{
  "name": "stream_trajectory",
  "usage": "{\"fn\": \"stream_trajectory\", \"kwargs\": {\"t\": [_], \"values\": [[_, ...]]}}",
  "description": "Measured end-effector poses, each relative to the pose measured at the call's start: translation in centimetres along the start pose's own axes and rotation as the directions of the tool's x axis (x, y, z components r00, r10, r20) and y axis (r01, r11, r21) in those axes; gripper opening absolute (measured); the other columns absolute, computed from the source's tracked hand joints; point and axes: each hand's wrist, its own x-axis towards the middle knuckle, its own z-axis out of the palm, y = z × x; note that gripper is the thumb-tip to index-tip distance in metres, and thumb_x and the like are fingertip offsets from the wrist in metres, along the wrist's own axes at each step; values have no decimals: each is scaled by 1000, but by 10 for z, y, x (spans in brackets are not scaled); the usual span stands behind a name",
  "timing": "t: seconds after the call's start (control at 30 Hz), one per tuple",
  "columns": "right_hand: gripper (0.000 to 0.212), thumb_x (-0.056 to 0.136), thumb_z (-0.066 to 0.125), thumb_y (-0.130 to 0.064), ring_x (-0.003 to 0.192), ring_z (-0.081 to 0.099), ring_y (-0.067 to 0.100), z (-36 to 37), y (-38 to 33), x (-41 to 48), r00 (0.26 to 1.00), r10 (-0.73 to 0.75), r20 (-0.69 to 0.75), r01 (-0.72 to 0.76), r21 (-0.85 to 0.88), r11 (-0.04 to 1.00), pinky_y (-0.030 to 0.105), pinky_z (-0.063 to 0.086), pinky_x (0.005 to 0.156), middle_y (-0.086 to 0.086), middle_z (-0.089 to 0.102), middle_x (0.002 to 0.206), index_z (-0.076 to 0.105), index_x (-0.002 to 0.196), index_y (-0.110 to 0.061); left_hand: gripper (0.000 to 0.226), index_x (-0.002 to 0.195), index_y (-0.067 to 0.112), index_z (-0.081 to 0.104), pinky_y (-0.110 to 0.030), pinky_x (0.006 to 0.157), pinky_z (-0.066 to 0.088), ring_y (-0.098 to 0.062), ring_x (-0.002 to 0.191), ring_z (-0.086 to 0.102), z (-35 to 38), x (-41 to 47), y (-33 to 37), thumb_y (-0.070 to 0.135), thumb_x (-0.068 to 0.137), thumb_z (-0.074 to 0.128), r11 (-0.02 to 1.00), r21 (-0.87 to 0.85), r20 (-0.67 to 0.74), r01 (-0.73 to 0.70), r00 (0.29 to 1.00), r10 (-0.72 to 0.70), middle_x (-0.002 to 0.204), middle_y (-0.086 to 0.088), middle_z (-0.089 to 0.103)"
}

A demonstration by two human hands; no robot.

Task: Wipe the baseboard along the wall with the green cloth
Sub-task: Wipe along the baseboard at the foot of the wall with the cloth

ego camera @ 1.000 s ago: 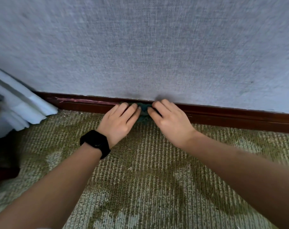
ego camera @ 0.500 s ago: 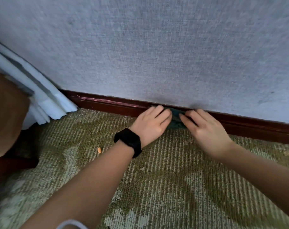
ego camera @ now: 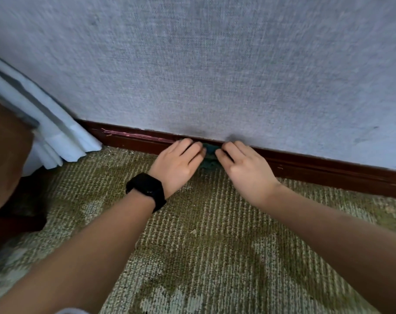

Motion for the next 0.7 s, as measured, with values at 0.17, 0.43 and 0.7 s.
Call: {"fn": "stream_trajectory", "kwargs": {"t": [0.17, 0.43, 0.7], "values": [[39, 71, 53, 4, 84, 63, 36, -2, 8, -15, 1000, -19, 20, 20, -44, 999, 38, 54, 75, 22, 66, 95, 63, 108, 11, 44, 110, -6, 65, -39, 79, 54, -34, 89, 67, 5, -11, 24, -7, 67, 71, 989, -1, 32, 145, 989, -145, 102, -22, 68], [40, 79, 34, 1, 75, 64, 34, 3, 18, -24, 1000, 25, -11, -25, -4, 1000, 36, 54, 69, 23, 66, 87, 66, 101, 12, 31, 96, -1, 73, -34, 75, 55, -29, 94, 56, 19, 10, 22, 0, 81, 46, 999, -44, -94, 13, 995, -17, 96, -17, 72], [42, 75, 33, -1, 76, 64, 31, 9, -10, 11, 997, -9, -73, 11, 31, 999, 32, 53, 70, 17, 67, 86, 70, 93, 7, 31, 92, -7, 72, -39, 67, 57, -34, 77, 69, 10, -10, -25, -1, 80, 44, 995, 10, 21, -95, 995, 95, 95, -24, 70]]}}
